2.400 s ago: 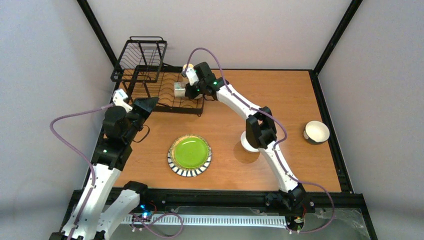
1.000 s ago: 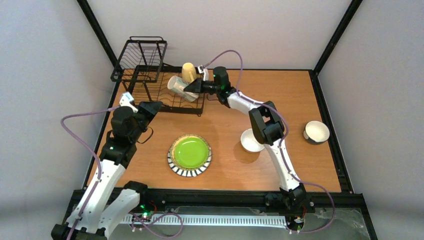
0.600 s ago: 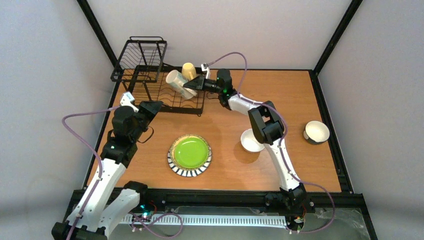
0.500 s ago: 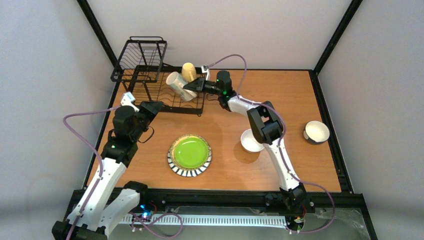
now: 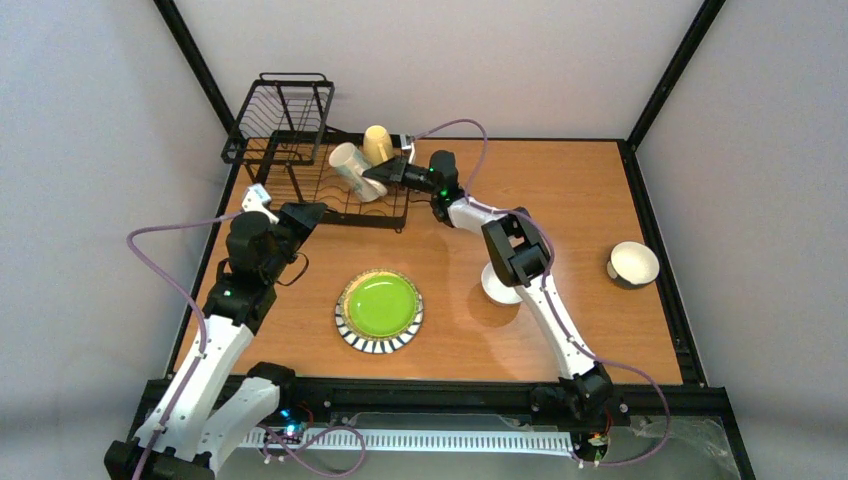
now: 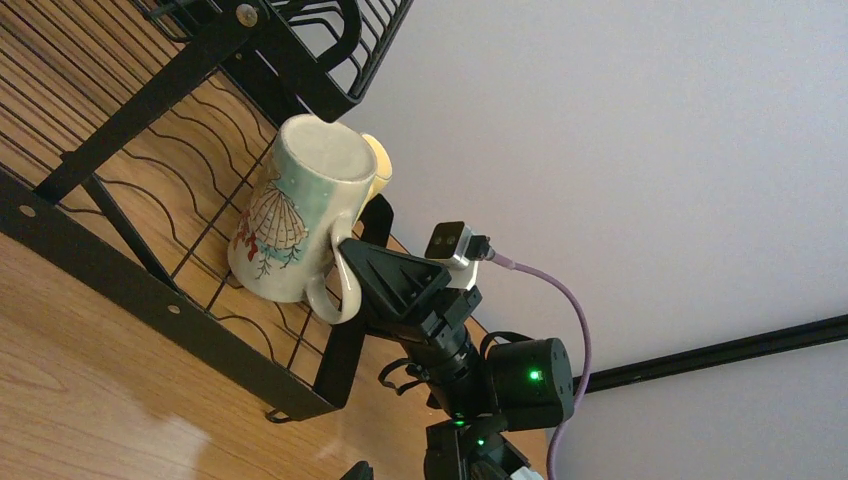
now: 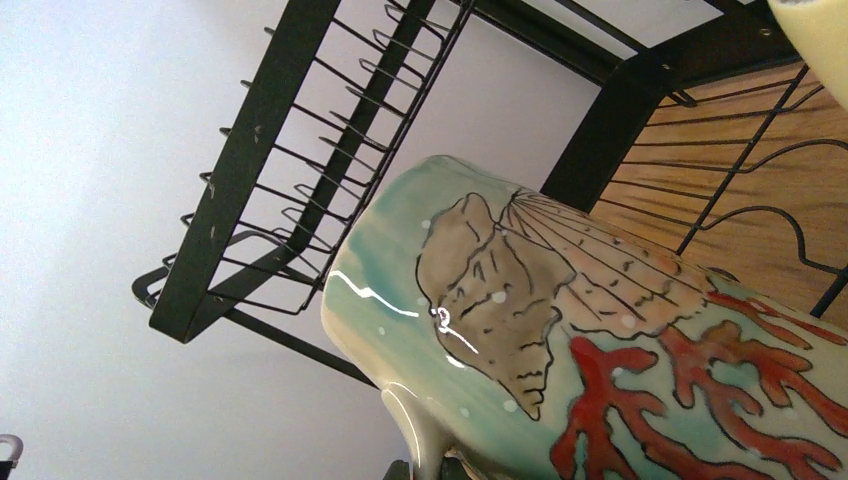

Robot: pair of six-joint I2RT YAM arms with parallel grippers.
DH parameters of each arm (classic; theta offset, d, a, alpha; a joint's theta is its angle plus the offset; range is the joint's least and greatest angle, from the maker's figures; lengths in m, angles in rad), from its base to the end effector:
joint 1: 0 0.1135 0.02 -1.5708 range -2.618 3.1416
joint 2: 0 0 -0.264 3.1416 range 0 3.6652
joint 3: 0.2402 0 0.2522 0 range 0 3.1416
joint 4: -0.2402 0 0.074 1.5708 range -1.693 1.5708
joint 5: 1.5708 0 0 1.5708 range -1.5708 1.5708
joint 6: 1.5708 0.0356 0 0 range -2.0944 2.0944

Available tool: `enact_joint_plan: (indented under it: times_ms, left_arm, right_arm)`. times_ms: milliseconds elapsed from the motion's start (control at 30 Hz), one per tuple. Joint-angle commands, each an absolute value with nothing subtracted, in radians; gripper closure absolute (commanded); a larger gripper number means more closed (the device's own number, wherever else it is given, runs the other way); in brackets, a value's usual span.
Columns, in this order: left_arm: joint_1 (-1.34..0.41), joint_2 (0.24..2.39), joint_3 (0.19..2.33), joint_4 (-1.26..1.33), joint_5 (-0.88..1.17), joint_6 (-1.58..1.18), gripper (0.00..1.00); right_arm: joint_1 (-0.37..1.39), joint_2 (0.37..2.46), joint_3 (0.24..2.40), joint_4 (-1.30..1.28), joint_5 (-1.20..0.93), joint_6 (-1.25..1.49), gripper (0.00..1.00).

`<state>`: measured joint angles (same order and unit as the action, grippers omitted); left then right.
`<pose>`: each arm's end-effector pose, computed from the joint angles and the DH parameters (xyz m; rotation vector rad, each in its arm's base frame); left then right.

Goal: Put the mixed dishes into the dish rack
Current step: Turn the cup upside down over the dish rack.

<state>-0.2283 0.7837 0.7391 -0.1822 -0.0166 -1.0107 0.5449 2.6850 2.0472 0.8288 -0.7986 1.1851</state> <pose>0.1825 -0.0418 0.3242 -0.7298 1.7368 -0.8574 0.4884 0.3258 0.1510 -0.2694 1.7519 1.8876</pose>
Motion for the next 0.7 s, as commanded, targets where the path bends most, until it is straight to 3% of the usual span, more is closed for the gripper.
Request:
enact_joint_plan:
  times_ms: [0, 667]
  left_arm:
    - [-0.235, 0.789, 0.741, -0.189, -0.032, -0.975, 0.46]
    - [-0.234, 0.818, 0.738, -0.168, -0.017, -0.981, 0.46]
  right_arm:
    - [0.555, 2.704, 2.110, 0.946, -0.779, 1.228, 0.98]
    - [0.555, 2.608, 1.932, 0.815, -0.743, 1.033, 0.98]
